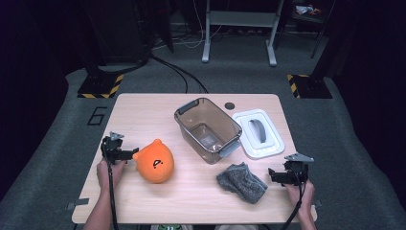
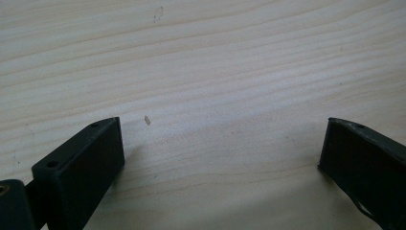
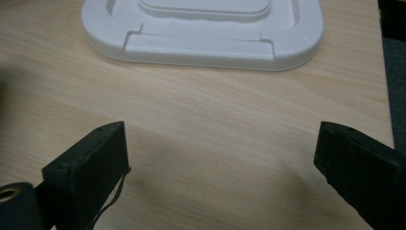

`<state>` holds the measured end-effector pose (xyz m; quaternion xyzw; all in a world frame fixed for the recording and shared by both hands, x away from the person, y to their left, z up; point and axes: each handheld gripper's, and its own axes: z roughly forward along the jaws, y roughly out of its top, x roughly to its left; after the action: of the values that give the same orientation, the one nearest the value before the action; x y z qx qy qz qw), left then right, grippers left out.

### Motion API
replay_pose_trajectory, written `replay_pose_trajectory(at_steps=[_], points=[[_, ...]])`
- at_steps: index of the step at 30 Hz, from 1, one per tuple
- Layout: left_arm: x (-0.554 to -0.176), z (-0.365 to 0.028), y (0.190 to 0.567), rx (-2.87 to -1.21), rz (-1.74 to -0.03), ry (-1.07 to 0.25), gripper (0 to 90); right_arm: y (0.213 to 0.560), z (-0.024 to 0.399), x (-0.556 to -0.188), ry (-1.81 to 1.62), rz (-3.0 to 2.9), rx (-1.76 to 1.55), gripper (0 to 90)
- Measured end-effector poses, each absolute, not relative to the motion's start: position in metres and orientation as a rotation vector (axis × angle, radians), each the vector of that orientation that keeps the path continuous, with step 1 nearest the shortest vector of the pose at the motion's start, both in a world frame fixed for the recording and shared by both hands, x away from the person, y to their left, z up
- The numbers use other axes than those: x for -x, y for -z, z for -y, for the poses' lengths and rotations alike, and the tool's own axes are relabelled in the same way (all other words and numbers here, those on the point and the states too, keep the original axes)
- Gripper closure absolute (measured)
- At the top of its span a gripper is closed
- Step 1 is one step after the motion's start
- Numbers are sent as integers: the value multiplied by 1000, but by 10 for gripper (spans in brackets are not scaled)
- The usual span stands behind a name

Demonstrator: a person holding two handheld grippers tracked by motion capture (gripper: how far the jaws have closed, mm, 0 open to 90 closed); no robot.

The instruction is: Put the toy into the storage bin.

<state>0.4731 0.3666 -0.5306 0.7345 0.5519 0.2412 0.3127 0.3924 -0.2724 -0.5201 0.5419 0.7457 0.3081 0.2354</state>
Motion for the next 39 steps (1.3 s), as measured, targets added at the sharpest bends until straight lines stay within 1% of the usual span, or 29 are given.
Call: replay_pose_trajectory(at_steps=[8,9,14,18,19,20,21,22,23,24,25,26,29,31,33,39], points=[[-474,-368,531,-1937,-1446,-627,10,528,272,-391,-850,-2053,-1472,19],[-474,-368,531,-1936,-1446,-625,10,528,273,-391,-874,-2063,-1479,34],[-474,-368,531,-1933,-1456,-628,9,529,273,-390,-884,-2063,-1466,37],[-470,-372,525,-1969,-1495,-591,1,529,273,-390,-884,-2065,-1463,35],[-465,-376,520,-1922,-1482,-553,2,529,273,-389,-884,-2062,-1465,35],[-465,-376,520,-1922,-1482,-553,1,529,273,-389,-884,-2062,-1465,35],[-459,-380,511,-1848,-1467,-562,1,529,273,-389,-883,-2062,-1462,33],[-459,-380,511,-1848,-1467,-562,1,529,273,-389,-883,-2062,-1462,33],[-453,-381,500,-1825,-1443,-592,2,529,273,-389,-882,-2063,-1464,33],[-453,-381,500,-1825,-1443,-592,4,529,273,-389,-882,-2063,-1463,33],[-449,-383,490,-1797,-1417,-597,4,529,273,-389,-883,-2063,-1463,33],[-449,-383,490,-1797,-1417,-597,5,529,273,-389,-883,-2063,-1463,33],[-444,-379,473,-1793,-1361,-610,9,529,273,-389,-883,-2062,-1459,32],[-441,-374,463,-1811,-1330,-615,30,529,273,-389,-882,-2064,-1456,31],[-439,-367,452,-1825,-1289,-599,34,529,273,-389,-881,-2065,-1452,31],[-433,-354,440,-1847,-1224,-560,28,529,273,-389,-881,-2063,-1456,31]])
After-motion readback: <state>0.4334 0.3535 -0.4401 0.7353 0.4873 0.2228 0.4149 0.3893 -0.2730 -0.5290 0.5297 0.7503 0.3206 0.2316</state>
